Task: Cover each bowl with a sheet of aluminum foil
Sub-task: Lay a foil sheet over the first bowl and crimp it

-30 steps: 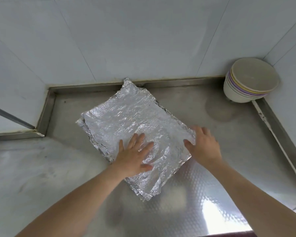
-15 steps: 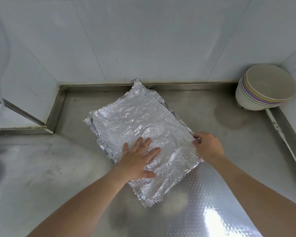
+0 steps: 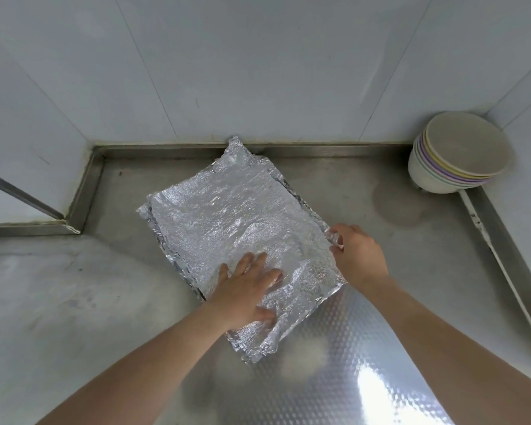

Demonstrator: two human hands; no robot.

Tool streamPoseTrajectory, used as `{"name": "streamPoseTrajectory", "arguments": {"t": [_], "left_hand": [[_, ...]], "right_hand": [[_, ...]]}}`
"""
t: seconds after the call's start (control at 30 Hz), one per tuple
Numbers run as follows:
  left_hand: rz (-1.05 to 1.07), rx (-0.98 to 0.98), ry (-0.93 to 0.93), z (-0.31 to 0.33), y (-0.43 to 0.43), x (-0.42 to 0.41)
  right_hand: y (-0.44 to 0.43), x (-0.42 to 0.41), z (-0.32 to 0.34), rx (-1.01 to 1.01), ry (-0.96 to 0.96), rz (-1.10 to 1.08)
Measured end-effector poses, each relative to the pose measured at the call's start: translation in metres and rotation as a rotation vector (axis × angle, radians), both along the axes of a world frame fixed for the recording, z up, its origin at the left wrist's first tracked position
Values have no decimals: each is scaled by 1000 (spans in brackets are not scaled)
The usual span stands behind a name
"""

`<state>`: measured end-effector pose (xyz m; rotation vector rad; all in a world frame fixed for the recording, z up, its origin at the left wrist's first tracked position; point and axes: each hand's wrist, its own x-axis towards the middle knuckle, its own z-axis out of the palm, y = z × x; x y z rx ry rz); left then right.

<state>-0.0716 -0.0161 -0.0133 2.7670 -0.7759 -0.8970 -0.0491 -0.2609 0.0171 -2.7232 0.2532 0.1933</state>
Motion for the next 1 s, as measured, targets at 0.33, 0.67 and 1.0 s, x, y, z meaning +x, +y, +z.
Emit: {"name": "streamPoseTrajectory", "arguments": {"t": [0.33,0.67,1.0], "left_hand": [[159,-278,-111,34,-46,17],[1,-351,-569,80,-79,102],[-211,-320,-714,97,-56,112]], "right_hand": [[-5,0,17,83,84,-113],[13,-4,64,114,-373,70],[6,-2,76,326,-117,-78]]}}
